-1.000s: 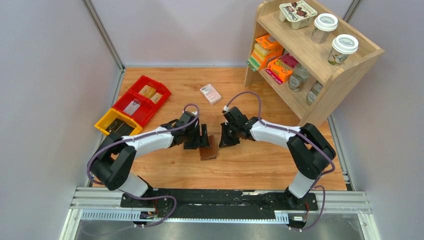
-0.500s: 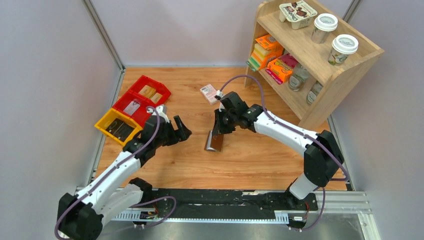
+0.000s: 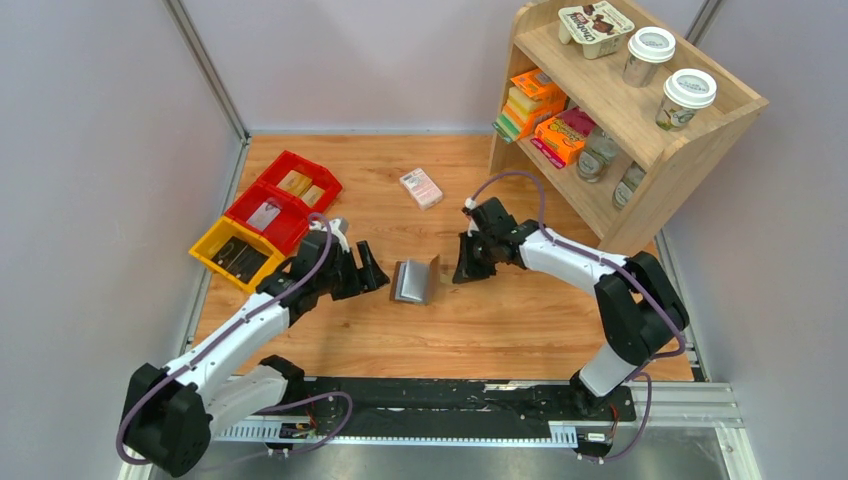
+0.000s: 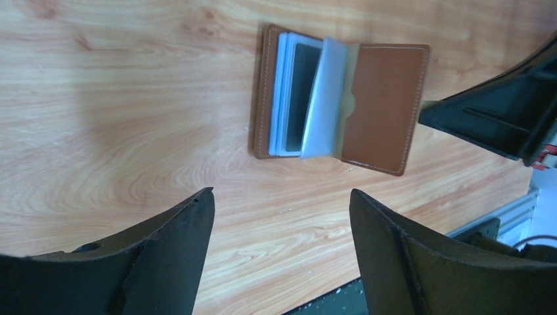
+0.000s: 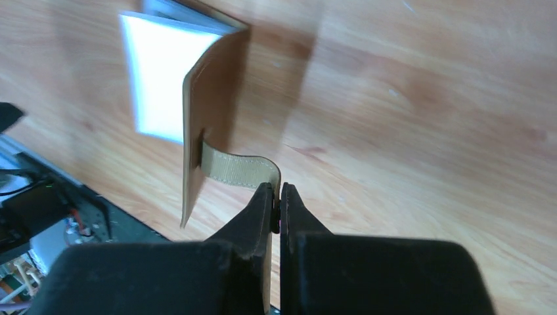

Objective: Take the credit cards out of the card holder
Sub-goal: Open the card holder at the center of the board.

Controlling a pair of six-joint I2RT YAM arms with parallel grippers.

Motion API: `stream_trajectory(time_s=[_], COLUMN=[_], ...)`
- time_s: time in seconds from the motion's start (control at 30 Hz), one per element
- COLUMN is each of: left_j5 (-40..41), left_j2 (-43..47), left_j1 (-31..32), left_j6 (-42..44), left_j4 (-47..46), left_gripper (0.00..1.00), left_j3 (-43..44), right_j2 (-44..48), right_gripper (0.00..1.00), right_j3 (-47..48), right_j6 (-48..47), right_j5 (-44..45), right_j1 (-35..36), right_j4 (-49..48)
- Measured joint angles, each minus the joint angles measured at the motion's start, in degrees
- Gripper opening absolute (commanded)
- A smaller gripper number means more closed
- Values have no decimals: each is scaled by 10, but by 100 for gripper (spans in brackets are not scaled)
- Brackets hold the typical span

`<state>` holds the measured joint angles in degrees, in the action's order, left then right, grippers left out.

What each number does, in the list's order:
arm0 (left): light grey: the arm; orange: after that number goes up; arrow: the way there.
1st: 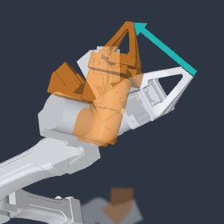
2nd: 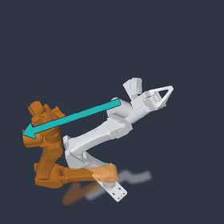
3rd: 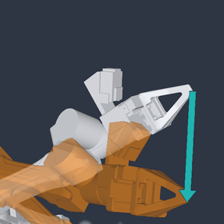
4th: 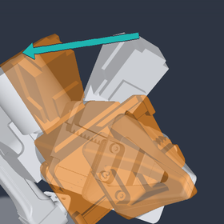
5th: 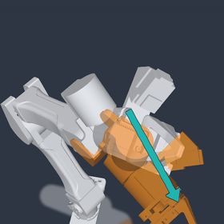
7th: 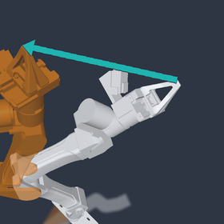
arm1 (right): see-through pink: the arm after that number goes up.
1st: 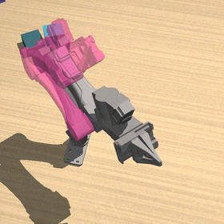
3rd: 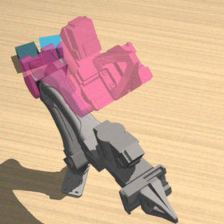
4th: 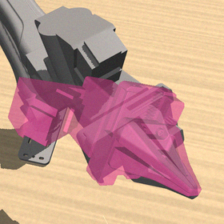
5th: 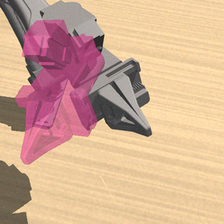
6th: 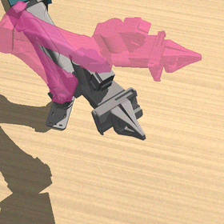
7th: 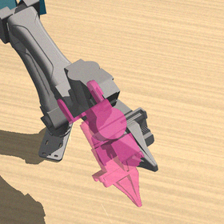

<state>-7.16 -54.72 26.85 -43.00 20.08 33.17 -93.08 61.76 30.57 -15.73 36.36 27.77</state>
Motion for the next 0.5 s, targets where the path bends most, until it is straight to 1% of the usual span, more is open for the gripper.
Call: stream_trajectory(time_s=[0.03,0.1,0.17,0.23,0.3,0.5], left_j5=[-11,-32,-46,-59,-65,-75], left_j2=[-12,-37,-57,-80,-101,-155], left_j1=[0,0,0,2,8,37], left_j6=[1,2,1,1,0,-1], left_j4=[-2,-11,-19,-28,-34,-49], left_gripper=[79,74,71,70,68,67], left_j3=[0,0,3,9,22,74], right_j2=[0,-3,-7,-11,-19,-21], right_gripper=[0,0,0,0,0,0], right_j3=[-25,-61,-82,-97,-103,-104], right_j6=[0,0,-2,-4,-7,-20], right_j5=[-3,-5,-4,-3,0,10], right_j1=[-9,-18,-19,-20,-21,-23], right_j4=[-10,-18,-24,-33,-40,-54])
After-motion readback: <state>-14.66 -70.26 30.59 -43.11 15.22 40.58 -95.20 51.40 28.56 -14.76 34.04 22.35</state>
